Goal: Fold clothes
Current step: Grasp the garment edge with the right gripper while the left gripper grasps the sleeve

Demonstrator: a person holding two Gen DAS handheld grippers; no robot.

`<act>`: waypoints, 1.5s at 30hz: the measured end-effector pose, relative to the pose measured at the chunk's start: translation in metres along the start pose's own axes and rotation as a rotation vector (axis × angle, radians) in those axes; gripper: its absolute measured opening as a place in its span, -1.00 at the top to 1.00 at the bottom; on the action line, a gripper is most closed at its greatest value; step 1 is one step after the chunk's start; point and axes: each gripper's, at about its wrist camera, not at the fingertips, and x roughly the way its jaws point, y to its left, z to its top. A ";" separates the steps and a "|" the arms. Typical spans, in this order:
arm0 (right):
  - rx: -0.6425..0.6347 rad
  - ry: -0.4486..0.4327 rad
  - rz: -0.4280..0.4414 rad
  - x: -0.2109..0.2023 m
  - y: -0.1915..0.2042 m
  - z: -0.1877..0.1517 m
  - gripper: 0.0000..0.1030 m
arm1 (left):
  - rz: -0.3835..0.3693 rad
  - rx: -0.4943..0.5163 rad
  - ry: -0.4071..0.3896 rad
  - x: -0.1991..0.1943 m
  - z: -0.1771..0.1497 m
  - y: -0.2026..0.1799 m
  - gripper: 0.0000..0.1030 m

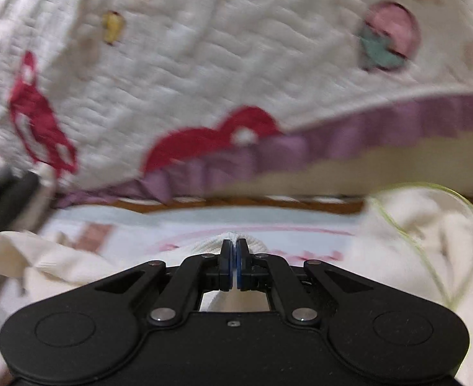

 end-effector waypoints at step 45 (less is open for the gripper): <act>-0.228 0.181 0.083 -0.072 0.034 -0.073 -0.19 | 0.427 0.340 -0.233 -0.118 0.101 0.003 0.83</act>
